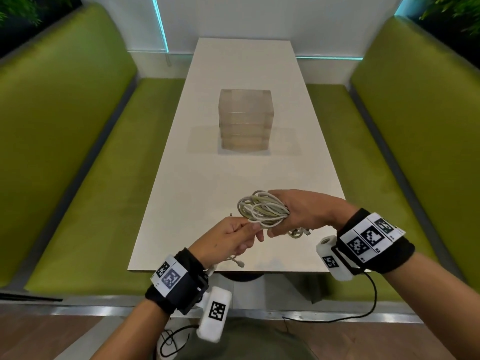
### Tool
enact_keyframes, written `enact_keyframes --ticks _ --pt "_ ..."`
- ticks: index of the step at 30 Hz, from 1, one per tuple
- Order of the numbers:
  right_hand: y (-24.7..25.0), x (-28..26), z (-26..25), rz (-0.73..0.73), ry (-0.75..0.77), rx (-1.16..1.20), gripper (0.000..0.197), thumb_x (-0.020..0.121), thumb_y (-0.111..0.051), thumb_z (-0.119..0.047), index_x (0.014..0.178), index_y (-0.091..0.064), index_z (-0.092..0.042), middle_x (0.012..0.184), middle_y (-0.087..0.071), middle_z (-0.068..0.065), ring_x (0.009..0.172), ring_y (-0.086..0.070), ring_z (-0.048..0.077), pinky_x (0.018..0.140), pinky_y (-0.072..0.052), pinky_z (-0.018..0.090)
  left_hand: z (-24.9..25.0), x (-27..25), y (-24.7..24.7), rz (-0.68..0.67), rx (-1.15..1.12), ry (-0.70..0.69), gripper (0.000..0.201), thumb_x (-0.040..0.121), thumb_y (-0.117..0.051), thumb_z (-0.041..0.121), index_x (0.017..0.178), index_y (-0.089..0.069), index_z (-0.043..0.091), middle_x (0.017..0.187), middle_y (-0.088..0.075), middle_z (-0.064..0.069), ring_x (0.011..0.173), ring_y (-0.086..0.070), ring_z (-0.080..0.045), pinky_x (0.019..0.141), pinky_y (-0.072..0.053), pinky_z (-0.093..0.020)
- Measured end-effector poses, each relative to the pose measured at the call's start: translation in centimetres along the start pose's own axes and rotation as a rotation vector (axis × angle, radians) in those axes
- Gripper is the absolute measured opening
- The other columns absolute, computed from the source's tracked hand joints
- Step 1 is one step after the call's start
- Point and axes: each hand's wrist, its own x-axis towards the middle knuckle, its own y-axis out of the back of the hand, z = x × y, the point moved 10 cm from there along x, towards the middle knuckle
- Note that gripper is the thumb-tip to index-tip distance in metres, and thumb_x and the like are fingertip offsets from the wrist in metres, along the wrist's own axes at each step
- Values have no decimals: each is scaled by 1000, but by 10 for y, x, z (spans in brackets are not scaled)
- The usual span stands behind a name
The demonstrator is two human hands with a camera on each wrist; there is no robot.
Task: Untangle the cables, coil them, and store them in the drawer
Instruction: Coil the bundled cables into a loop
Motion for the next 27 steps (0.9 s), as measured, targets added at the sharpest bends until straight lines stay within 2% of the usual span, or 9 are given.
enact_keyframes --ticks 2,4,7,9,11,14,17,23,27 --pt "-1 -3 2 -22 -24 -85 16 79 -73 -24 88 -59 -25 73 -64 -9 57 -57 -3 52 -43 13 -4 -2 -2 -55 104 23 34 95 -44 39 89 -65 12 62 -55 -1 50 -43 -13 53 -38 -21" --pt "-2 -5 4 -43 -47 -186 20 82 -70 -20 73 -55 -31 62 -57 -11 46 -51 -4 44 -37 11 -8 -4 7 -56 98 38 35 96 -46 41 98 -66 12 79 -68 -2 66 -61 -18 67 -49 -25" --pt "-7 -8 8 -90 -80 -332 20 83 -66 -18 72 -53 -29 61 -56 -12 48 -49 0 50 -38 16 -16 -6 33 75 -116 73 39 90 -51 42 115 -60 14 109 -71 -4 101 -67 -24 93 -51 -37" --pt "-22 -6 6 -174 -79 -518 9 84 -61 -19 80 -55 -25 65 -57 -9 53 -51 7 57 -41 23 -11 -3 42 164 -95 48 46 86 -51 48 121 -55 19 119 -68 -3 111 -63 -20 100 -47 -36" --pt "-37 -3 -5 -221 -31 -721 5 86 -58 -23 92 -59 -23 79 -64 -3 65 -55 17 66 -45 28 -6 4 30 136 25 55 59 77 -54 60 123 -53 23 120 -67 0 111 -62 -15 99 -46 -32" --pt "-48 4 -19 -229 25 -874 15 90 -55 -25 103 -59 -17 86 -64 4 72 -56 24 66 -44 31 -16 9 -7 -69 289 194 71 67 -64 66 127 -45 32 120 -63 7 103 -61 -4 91 -47 -26" --pt "-46 8 -27 -222 49 -900 16 88 -57 -26 102 -61 -17 87 -67 2 68 -54 21 65 -45 31 -23 6 -25 -164 310 230 37 77 -76 38 108 -56 30 91 -62 14 72 -58 6 66 -45 -17" --pt "-38 9 -29 -247 14 -692 20 83 -65 -32 99 -63 -21 66 -61 -6 56 -54 10 60 -45 27 -25 10 -14 -23 172 173 24 77 -73 8 95 -60 14 82 -67 -6 68 -68 -24 81 -56 -52" --pt "-49 7 -26 -369 16 -550 11 85 -64 -24 93 -58 -18 64 -54 -8 53 -49 8 52 -37 20 -31 7 -13 -40 233 170 27 80 -68 14 105 -58 11 86 -65 -12 59 -63 -20 69 -56 -49"
